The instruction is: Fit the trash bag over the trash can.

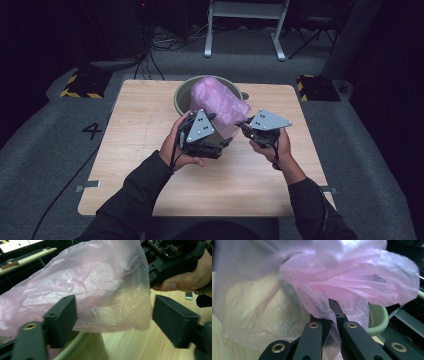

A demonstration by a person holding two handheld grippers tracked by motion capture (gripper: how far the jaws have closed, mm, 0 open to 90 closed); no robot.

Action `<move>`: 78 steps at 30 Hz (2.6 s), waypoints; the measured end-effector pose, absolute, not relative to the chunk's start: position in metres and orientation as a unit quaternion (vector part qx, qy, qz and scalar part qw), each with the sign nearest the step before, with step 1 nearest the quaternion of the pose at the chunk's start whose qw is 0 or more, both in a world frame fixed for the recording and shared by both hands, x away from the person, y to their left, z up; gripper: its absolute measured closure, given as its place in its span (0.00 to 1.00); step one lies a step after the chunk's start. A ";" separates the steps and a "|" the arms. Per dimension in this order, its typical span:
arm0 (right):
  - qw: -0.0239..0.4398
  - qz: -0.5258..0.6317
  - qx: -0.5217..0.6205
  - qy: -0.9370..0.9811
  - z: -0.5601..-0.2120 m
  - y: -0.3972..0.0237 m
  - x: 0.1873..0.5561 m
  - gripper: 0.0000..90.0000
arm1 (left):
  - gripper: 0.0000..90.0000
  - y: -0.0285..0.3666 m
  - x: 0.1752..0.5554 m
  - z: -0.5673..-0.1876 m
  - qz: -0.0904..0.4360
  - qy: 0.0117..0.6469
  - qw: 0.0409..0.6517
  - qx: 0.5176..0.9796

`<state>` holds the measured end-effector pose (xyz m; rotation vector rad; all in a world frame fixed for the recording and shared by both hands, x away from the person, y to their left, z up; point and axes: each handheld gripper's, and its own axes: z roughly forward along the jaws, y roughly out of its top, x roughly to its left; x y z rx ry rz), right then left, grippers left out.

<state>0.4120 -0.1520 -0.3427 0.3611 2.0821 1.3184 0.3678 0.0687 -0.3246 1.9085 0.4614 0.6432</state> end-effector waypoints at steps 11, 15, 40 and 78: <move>0.311 0.510 0.138 0.790 -0.345 -0.160 0.408 1.00 | 0.91 0.087 0.377 -0.324 0.305 0.201 0.503 0.783; 0.305 0.517 0.144 0.787 -0.345 -0.164 0.407 0.99 | 0.98 0.098 0.378 -0.324 0.309 0.206 0.499 0.783; 0.272 0.520 0.256 0.768 -0.357 -0.205 0.436 0.98 | 0.99 0.181 0.374 -0.359 0.294 0.268 0.493 0.774; 0.281 0.531 0.244 0.761 -0.361 -0.238 0.407 0.48 | 0.33 0.221 0.375 -0.376 0.316 0.334 0.491 0.740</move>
